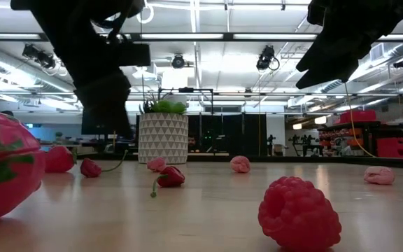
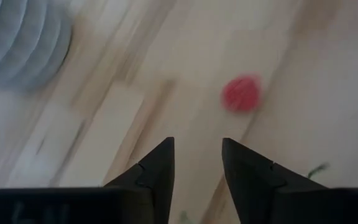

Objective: Pick and placing Produce into tupperware
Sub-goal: Put the red strawberry into the transparent container

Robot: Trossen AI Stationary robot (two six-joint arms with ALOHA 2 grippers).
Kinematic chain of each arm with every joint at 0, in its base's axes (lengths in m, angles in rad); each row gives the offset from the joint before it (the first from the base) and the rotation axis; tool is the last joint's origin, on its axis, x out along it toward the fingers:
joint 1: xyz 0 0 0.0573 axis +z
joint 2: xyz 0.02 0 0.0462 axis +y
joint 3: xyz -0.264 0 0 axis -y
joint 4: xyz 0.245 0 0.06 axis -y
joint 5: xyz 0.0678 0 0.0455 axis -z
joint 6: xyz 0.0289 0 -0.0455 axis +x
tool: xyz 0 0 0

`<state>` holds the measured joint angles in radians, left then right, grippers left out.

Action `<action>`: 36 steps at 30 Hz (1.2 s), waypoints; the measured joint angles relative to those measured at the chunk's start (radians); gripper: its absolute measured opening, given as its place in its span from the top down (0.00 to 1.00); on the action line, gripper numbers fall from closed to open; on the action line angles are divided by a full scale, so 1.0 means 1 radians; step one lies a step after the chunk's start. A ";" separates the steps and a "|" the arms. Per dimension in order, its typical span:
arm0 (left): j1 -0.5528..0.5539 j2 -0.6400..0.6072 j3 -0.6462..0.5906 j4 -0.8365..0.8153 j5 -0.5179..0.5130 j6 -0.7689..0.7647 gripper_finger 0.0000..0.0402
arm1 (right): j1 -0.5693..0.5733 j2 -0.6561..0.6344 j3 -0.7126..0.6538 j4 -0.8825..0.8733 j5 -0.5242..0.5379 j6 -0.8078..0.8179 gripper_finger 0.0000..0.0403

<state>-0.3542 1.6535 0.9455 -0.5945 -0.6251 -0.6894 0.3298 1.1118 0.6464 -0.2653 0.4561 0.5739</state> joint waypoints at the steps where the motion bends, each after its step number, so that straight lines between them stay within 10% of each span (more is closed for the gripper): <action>1: -0.001 0.000 0.005 -0.042 0.013 -0.042 0.64 | 0.000 0.000 0.000 0.000 0.000 0.000 0.18; 36: -0.061 0.103 -0.026 -0.180 0.045 -0.398 0.66 | 0.000 0.000 0.000 -0.001 0.000 -0.001 0.18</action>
<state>-0.4152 1.7564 0.9199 -0.7750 -0.5799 -1.0875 0.3298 1.1122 0.6460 -0.2661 0.4561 0.5732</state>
